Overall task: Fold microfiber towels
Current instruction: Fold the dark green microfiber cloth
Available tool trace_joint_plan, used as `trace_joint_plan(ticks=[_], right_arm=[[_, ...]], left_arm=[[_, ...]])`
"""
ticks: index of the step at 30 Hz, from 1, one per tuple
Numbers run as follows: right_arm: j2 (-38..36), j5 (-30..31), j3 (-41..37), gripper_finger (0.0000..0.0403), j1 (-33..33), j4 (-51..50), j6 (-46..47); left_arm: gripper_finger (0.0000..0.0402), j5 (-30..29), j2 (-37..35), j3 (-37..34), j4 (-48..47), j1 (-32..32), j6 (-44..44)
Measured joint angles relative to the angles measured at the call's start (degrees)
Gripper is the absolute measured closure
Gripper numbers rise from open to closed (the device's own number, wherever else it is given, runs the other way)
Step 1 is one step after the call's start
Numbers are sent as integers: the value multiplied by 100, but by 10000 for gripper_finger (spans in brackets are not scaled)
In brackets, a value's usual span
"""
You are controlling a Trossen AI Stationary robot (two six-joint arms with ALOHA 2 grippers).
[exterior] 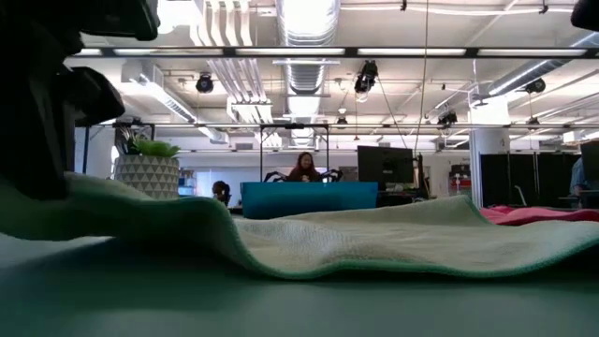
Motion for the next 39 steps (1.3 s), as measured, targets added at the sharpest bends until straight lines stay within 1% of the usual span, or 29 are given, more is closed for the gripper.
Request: trace_joint_plan(ticks=[6,9,12,17,21,25,29,35,39], right_arm=[[523,-60,-4,296,22,215,15],[702,-95,4,291,22,499,-184],[872,-43,122,280,25,561,-377],[982,356,362,259,22,571,-669],[982,801,465,257,22,592,-1038],[1028,1204,461,257,18,634,-1616],[1274,1213,452,257,-2,736,-1955],[1752,1201,452,257,-29,1311,-2389],[1883,1204,450,257,-65,1524,-2596]], left_arm=[[400,-4,-168,150,7,15,9],[400,27,-277,188,-27,13,152],[400,31,-436,218,-2,39,201],[400,43,-651,211,-52,89,201],[400,33,-775,211,-54,135,210],[400,28,-862,211,-73,203,223],[400,24,-924,248,-88,291,262],[400,24,-1097,286,-134,387,356],[400,22,-1219,287,-153,428,353]])
